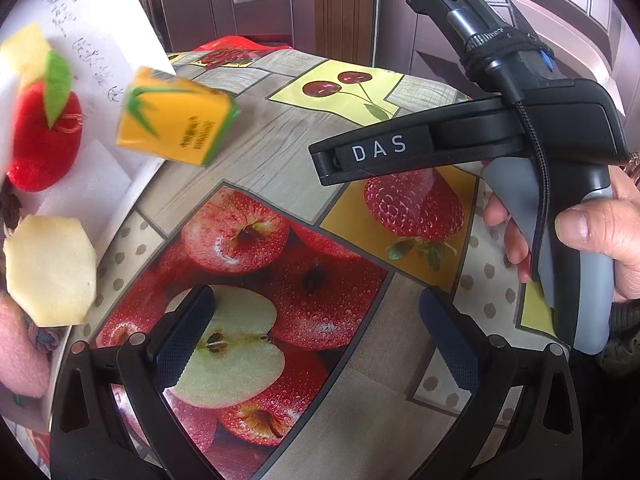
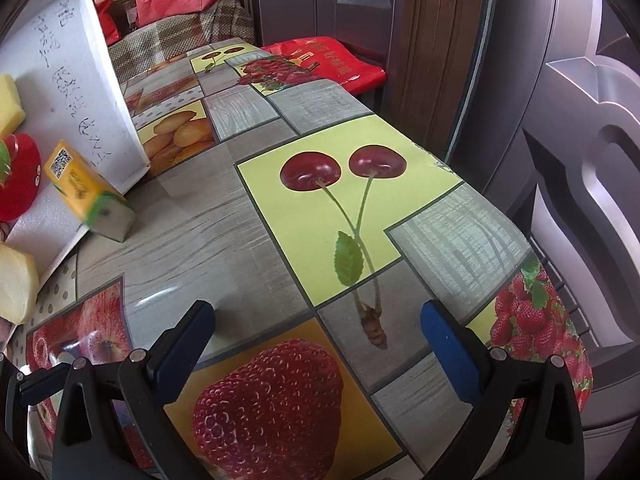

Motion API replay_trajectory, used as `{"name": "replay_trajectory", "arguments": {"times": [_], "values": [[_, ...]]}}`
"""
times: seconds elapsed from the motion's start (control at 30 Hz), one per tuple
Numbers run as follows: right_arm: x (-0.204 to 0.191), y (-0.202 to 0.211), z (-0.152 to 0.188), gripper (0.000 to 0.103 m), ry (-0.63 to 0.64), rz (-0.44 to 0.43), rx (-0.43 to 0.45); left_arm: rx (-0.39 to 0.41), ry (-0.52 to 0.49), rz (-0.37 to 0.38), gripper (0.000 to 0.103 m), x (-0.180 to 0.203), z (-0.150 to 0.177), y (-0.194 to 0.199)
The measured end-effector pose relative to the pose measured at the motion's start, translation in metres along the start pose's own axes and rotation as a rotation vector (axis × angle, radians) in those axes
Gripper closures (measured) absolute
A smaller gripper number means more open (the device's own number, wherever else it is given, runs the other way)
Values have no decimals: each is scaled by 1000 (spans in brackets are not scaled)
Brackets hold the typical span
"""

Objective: Organize soft objects

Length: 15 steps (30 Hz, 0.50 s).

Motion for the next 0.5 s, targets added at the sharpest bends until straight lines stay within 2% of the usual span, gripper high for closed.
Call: {"name": "replay_trajectory", "arguments": {"times": [0.5], "values": [[-1,2,1,0,3,-4,0,-1,1,2,1,1,-1,-1]]}}
Point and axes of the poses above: each gripper's, at about its wrist camera, not at the fingertips, and y roughly against the way its jaws point, x to its right, z to its underside, the point moved 10 cm from there along -y, roughly the way its jaws point, and after that the axes turned 15 degrees about x, right-handed, at the moved point
